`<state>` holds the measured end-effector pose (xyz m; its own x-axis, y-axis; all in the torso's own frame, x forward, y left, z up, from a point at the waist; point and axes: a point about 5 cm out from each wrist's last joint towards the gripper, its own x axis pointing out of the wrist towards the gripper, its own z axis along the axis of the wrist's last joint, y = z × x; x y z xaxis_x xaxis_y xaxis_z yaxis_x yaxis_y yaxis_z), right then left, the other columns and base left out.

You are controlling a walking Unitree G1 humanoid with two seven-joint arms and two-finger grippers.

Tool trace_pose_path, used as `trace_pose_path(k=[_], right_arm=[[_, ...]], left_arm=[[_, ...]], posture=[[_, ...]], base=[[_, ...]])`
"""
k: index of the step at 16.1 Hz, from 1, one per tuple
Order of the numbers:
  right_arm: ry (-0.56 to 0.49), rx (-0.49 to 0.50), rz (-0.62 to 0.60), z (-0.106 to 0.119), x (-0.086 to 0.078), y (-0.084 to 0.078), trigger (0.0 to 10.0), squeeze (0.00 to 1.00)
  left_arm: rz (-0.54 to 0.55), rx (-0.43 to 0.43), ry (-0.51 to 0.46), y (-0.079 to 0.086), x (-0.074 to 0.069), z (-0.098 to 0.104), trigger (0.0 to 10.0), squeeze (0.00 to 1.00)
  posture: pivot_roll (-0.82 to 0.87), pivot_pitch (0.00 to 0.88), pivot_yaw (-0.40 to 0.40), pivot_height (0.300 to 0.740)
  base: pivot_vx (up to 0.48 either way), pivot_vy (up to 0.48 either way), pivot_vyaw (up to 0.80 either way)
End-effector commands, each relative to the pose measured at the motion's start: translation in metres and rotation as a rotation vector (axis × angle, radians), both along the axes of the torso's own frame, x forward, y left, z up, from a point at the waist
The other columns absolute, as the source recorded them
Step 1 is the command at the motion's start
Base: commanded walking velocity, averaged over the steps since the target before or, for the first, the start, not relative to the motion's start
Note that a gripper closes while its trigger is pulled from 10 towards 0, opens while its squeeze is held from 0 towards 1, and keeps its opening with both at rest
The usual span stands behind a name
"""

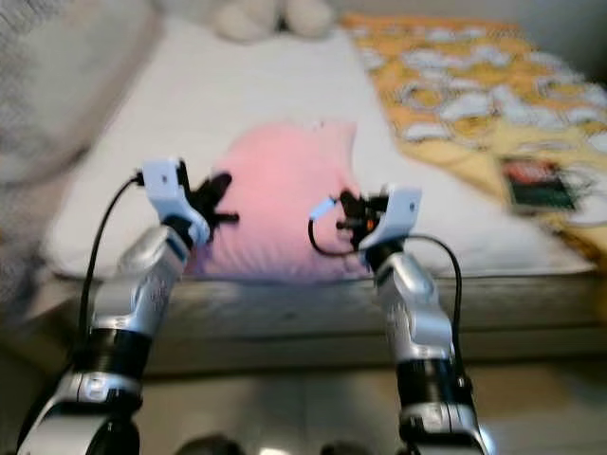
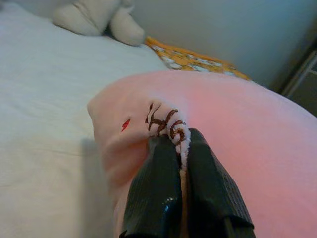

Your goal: Clean up the room

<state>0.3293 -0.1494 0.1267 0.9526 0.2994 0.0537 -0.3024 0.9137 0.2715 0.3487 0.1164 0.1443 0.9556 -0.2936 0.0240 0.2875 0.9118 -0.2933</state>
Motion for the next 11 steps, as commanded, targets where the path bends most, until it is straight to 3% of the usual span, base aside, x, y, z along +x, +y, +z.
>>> trace_pose_path(k=[1, 4, 6, 8, 9, 10, 11], right_arm=[[-0.025, -0.009, -0.043, 0.0036, 0.0001, -0.0130, 0.0, 0.00], [-0.019, -0.013, -0.040, 0.0014, 0.0006, -0.0124, 0.0, 0.00], [-0.015, -0.016, -0.037, 0.0003, 0.0007, -0.0116, 0.0, 0.00], [-0.013, -0.017, -0.036, 0.0000, 0.0012, -0.0113, 0.0, 0.00], [0.002, -0.035, -0.049, -0.0020, 0.0026, -0.0115, 0.0, 0.00], [-0.003, -0.040, -0.056, -0.0017, 0.0031, -0.0119, 10.0, 0.00], [-0.006, -0.046, -0.057, -0.0014, 0.0033, -0.0120, 10.0, 0.00]], left_arm=[[-0.025, 0.000, -0.028, -0.0112, 0.0018, 0.0075, 0.0, 0.00], [-0.023, 0.003, -0.020, -0.0117, 0.0018, 0.0059, 0.0, 0.00], [-0.008, 0.012, -0.017, -0.0108, 0.0020, 0.0052, 0.0, 0.00], [0.013, 0.030, -0.009, -0.0093, 0.0032, 0.0048, 10.0, 0.00], [0.023, 0.044, -0.019, -0.0081, 0.0041, 0.0061, 10.0, 0.00], [0.023, 0.057, -0.028, -0.0082, 0.0043, 0.0073, 10.0, 0.00], [0.022, 0.067, -0.034, -0.0085, 0.0044, 0.0084, 10.0, 0.00]], posture=[[-0.04, 0.000, 0.006, 0.731], [-0.04, 0.000, 0.005, 0.731], [-0.04, 0.000, 0.004, 0.731], [-0.04, 0.000, 0.004, 0.731], [-0.03, 0.000, 0.005, 0.731], [-0.03, 0.000, 0.004, 0.731], [-0.03, 0.000, 0.004, 0.731]], base=[[0.000, 0.480, 0.00], [0.000, 0.480, 0.00], [0.000, 0.000, 0.00], [0.000, 0.000, 0.00], [0.000, 0.000, 0.00], [0.000, 0.000, 0.00], [0.000, 0.000, 0.00]])
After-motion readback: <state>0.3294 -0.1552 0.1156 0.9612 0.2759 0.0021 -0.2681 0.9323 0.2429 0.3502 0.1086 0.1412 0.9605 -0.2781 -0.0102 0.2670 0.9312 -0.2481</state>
